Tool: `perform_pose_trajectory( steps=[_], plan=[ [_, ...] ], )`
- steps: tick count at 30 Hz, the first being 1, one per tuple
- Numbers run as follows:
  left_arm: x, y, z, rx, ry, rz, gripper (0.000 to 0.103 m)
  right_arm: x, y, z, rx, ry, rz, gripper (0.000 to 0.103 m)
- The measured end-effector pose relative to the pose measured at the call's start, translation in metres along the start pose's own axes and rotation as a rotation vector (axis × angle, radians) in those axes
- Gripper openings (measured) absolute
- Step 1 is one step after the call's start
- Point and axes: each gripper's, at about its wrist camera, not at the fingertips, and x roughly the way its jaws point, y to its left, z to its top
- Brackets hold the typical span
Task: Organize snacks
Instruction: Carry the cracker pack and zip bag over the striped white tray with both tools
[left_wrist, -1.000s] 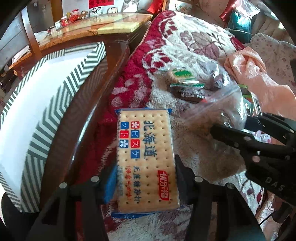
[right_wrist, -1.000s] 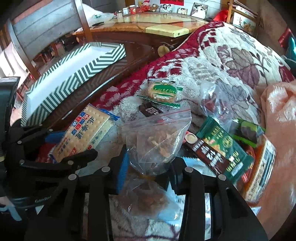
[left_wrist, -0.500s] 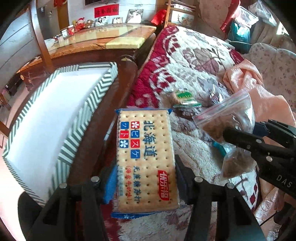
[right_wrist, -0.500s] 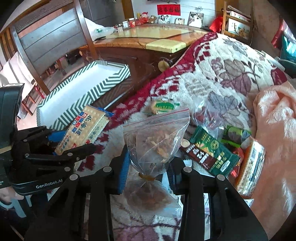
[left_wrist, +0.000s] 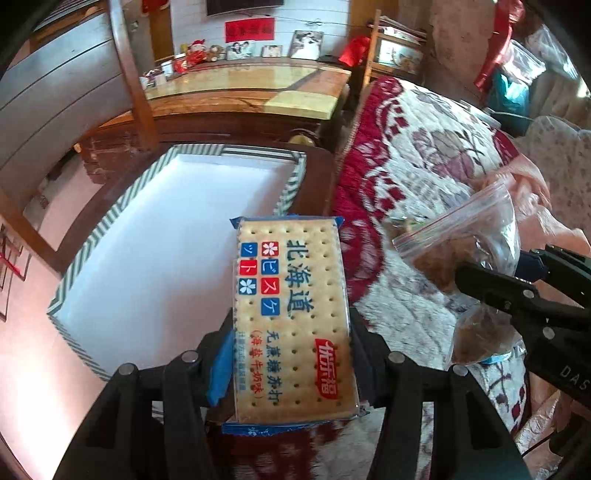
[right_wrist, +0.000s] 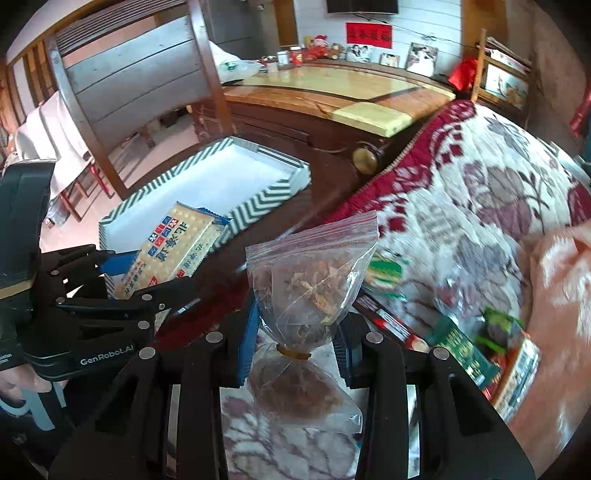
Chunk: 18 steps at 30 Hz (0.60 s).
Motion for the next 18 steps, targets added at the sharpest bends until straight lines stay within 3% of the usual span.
perform_pose_trajectory(
  steps=[18],
  plan=[
    [0.012, 0.093, 0.007, -0.199, 0.054, 0.064, 0.057, 0.047, 0.069, 0.056, -0.062, 0.016, 0.143, 0.035]
  ],
)
